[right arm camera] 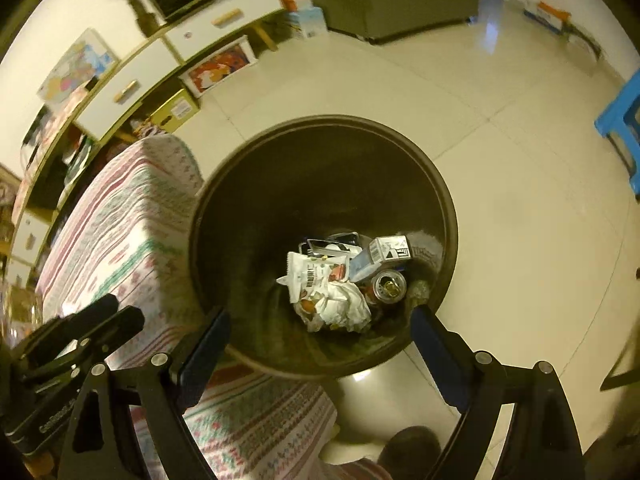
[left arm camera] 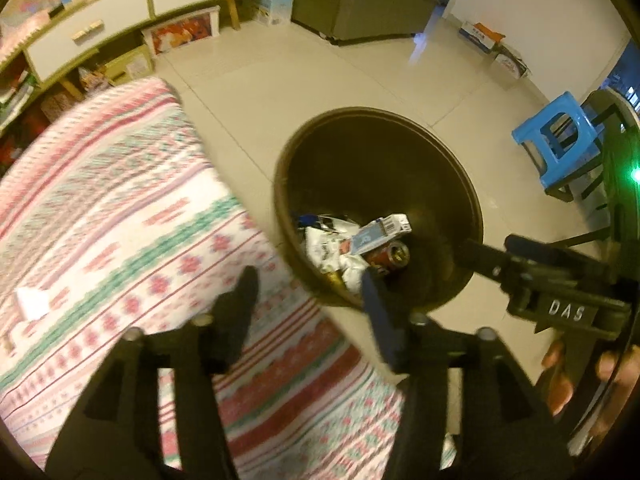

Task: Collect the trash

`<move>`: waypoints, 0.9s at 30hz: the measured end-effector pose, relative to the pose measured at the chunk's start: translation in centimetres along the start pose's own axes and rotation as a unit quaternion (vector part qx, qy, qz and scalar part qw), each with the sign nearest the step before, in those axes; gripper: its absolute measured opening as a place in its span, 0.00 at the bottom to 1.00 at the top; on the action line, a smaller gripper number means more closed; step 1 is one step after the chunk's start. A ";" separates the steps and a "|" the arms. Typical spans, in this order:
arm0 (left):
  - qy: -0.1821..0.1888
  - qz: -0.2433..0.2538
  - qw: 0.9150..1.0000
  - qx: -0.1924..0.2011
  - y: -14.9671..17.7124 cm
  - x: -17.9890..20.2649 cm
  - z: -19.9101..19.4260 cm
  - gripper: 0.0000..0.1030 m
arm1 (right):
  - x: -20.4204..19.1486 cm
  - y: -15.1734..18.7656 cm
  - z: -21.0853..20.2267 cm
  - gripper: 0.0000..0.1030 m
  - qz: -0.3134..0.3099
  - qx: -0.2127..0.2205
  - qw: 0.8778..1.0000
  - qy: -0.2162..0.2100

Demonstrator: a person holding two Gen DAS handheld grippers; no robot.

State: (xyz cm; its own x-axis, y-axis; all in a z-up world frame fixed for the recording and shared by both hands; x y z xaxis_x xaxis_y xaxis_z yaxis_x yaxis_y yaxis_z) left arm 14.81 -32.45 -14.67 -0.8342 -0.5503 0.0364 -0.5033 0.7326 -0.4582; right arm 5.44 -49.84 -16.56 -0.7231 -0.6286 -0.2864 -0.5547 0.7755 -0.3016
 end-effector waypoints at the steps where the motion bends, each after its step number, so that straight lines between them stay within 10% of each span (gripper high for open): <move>1: -0.007 -0.001 1.000 0.007 0.4 -0.2 -1.0 0.69 | -0.3 0.3 -0.8 0.89 -0.003 0.005 1.000 0.002; 8: -0.042 -0.010 0.999 0.034 3.7 -1.3 -6.6 0.99 | -3.5 2.5 -6.5 0.94 -0.054 0.061 0.997 0.015; 27: -0.098 -0.030 0.981 0.165 8.9 -3.0 -16.6 1.00 | -8.3 10.0 -16.4 0.99 -0.099 0.212 0.972 -0.025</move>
State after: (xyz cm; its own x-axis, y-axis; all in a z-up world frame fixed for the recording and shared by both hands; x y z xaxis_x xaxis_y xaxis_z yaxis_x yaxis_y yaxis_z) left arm 9.02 -17.60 -4.11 -0.7300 -0.6782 -0.0848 -0.4219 0.5447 -0.7248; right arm -0.85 -35.84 -2.26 -0.5931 -0.7732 -0.2244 -0.4535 0.5511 -0.7004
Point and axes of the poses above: each gripper's, at about its wrist camera, not at the fingertips, and z roughly the way its jaws point, x to its right, y to its underside, the point moved 5 cm from there along z, roughly the way its jaws point, and after that the axes turned 14 degrees about z, right-handed, at the moved point
